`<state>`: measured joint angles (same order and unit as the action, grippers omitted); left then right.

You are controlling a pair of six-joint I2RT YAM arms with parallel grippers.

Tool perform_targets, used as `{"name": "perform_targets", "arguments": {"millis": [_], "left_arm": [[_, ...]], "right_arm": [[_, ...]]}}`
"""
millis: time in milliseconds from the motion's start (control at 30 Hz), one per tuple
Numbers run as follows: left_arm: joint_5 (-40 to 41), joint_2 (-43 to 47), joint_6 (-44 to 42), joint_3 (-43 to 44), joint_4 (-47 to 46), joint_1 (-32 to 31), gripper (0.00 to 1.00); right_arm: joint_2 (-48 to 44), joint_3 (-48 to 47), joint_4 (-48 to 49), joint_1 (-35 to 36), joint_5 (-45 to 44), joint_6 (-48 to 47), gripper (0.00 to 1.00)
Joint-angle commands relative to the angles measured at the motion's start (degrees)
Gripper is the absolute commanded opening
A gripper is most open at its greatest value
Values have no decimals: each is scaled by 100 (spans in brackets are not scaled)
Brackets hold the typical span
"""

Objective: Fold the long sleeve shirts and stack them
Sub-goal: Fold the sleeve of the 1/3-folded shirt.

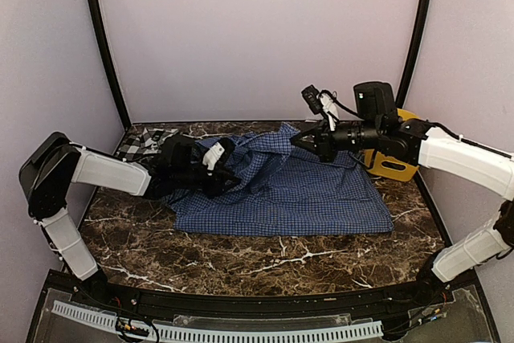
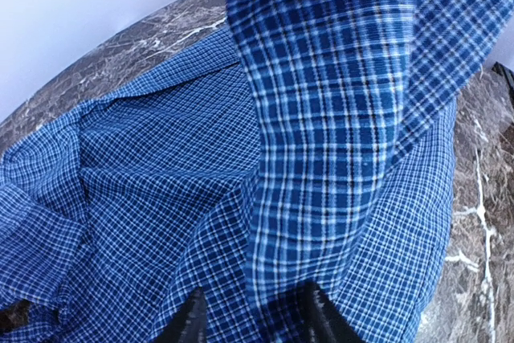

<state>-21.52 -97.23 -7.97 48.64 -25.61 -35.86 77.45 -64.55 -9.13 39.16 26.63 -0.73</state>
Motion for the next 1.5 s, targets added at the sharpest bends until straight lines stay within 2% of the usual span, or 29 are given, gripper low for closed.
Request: {"name": "perform_targets", "arguments": {"millis": [0, 167, 433, 500, 567, 667, 867, 967, 1267, 1333, 1467], "left_arm": [[162, -125, -198, 179, -157, 25, 29], [547, -16, -247, 100, -254, 41, 3], [865, 368, -186, -49, -172, 220, 0], [946, 522, -115, -123, -159, 234, 3], [1093, 714, -65, -198, -100, 239, 10], [1119, 1048, -50, -258, 307, 238, 30], [318, 1278, 53, -612, 529, 237, 57], [43, 1066, -27, -505, 587, 237, 64], [-420, 98, -286, 61, 551, 238, 67], [-391, -42, -332, 129, 433, 244, 63], [-320, -171, -246, 178, 174, 317, 44]], "right_arm": [[-31, -373, 170, -74, 118, 73, 0], [159, -723, -95, -129, -116, 69, 0], [449, -1061, -250, -204, -305, 73, 0], [530, -1140, -277, -215, -312, 73, 0], [580, -1200, -260, -239, -342, 73, 0], [666, -1296, -271, -284, -323, 213, 0], [762, -1440, -289, -342, -234, 202, 0], [772, -1516, -307, -355, -166, 226, 0], [707, -1600, -364, -378, -122, 239, 0], [685, -1584, -375, -385, -139, 226, 0], [681, -1532, -420, -393, -111, 185, 0]]}}
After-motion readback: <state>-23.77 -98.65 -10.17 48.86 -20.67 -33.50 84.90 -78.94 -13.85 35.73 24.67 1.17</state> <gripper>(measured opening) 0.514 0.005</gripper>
